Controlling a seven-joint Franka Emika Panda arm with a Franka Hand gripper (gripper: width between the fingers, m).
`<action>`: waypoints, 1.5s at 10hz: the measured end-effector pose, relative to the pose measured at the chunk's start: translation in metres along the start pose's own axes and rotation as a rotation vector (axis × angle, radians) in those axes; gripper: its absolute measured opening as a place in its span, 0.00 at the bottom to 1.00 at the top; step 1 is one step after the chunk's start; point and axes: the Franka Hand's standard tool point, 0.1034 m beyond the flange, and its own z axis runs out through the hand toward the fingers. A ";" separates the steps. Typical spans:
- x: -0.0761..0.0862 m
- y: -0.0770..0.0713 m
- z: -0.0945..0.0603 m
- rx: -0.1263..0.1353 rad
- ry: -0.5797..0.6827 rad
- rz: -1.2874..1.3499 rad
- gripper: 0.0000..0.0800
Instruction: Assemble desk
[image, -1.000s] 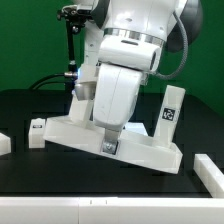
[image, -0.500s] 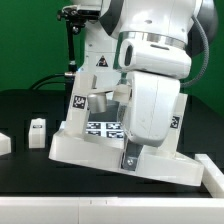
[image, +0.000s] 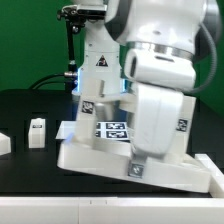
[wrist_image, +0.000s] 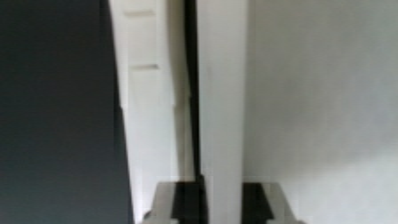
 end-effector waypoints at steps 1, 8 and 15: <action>0.009 0.006 0.002 -0.013 0.008 -0.005 0.06; 0.010 0.007 0.014 -0.054 -0.003 -0.001 0.06; -0.001 0.004 0.015 -0.125 0.017 -0.015 0.06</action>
Offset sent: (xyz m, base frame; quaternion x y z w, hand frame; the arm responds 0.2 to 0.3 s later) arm 0.0144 0.0284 -0.0051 -0.0614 0.0092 -0.0013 0.9981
